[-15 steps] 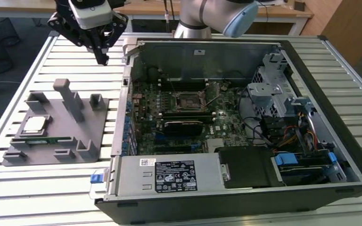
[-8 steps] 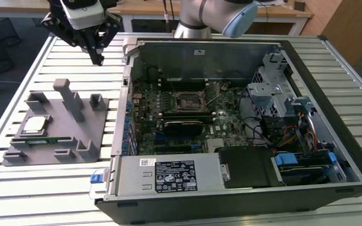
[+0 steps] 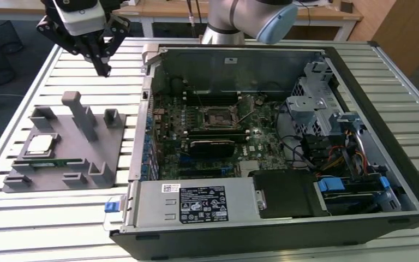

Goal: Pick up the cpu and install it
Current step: 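Reach for the cpu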

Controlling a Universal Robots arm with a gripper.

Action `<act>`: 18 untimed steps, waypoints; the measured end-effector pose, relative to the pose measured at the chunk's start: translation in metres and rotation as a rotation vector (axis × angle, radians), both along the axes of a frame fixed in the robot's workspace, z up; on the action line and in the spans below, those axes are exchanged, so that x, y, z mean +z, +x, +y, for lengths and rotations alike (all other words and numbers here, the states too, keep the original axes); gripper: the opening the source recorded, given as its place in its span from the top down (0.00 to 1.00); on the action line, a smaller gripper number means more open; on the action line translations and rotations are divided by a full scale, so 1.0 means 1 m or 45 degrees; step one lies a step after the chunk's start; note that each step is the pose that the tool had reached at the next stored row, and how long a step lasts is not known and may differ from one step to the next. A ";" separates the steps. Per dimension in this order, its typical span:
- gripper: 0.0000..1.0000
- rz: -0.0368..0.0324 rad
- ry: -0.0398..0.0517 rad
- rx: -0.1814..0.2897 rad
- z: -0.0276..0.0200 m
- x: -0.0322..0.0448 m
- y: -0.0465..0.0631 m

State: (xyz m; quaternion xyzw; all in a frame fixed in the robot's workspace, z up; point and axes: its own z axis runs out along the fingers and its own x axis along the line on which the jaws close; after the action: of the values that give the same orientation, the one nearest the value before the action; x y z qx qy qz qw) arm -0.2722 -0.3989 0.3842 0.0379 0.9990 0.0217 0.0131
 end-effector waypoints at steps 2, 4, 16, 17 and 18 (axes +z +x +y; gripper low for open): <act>0.89 0.0001 0.000 0.000 0.0000 -0.0004 -0.007; 0.89 0.0000 0.000 0.000 0.0000 -0.0010 -0.012; 0.89 0.0007 0.000 0.001 -0.0098 -0.0096 -0.044; 0.89 0.0006 0.000 0.001 -0.0102 -0.0101 -0.046; 0.89 0.0007 0.000 0.001 -0.0105 -0.0105 -0.049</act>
State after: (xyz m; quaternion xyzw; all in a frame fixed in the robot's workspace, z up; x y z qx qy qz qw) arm -0.3210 -0.4093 0.3737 0.0375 0.9990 0.0217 0.0128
